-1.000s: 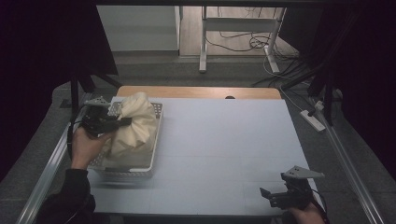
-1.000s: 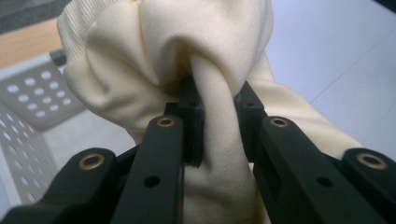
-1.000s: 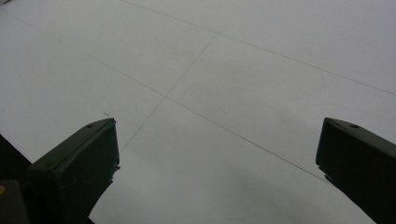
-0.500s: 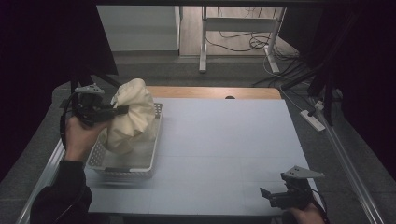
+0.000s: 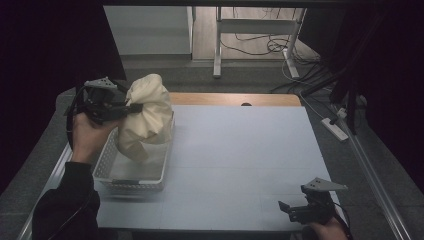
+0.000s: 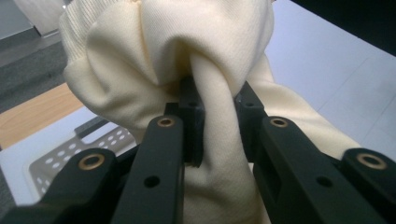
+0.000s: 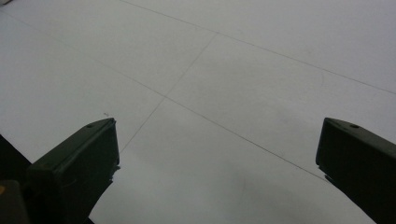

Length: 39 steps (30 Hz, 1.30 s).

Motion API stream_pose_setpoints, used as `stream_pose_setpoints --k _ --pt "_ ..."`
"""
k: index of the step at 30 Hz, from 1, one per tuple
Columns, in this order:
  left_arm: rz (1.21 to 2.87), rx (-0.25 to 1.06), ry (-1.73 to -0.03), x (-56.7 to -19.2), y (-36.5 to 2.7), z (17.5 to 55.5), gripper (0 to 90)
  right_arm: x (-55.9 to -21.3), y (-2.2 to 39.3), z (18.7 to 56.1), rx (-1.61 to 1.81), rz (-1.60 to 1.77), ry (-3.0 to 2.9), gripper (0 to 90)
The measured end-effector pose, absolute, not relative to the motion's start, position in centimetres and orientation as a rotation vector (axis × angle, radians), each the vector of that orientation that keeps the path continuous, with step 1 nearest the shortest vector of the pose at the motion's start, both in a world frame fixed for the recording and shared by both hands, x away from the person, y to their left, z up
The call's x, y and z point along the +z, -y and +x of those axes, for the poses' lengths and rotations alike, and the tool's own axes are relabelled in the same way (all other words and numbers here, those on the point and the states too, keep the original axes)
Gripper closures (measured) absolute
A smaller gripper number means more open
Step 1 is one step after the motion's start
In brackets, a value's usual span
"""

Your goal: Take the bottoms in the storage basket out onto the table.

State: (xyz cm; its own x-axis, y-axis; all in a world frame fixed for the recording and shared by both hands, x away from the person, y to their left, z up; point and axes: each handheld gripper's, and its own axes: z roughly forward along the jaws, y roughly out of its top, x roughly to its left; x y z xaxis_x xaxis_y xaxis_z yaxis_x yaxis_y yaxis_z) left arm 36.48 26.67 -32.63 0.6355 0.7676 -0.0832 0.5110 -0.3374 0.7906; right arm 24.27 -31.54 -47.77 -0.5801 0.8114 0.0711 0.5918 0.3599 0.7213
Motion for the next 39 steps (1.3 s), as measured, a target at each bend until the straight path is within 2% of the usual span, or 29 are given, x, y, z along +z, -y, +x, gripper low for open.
stream_pose_setpoints --k 39 --pt "2.037 0.372 -0.823 -27.7 -20.9 38.8 77.2 -47.8 31.6 24.3 1.056 1.250 -2.326 0.0"
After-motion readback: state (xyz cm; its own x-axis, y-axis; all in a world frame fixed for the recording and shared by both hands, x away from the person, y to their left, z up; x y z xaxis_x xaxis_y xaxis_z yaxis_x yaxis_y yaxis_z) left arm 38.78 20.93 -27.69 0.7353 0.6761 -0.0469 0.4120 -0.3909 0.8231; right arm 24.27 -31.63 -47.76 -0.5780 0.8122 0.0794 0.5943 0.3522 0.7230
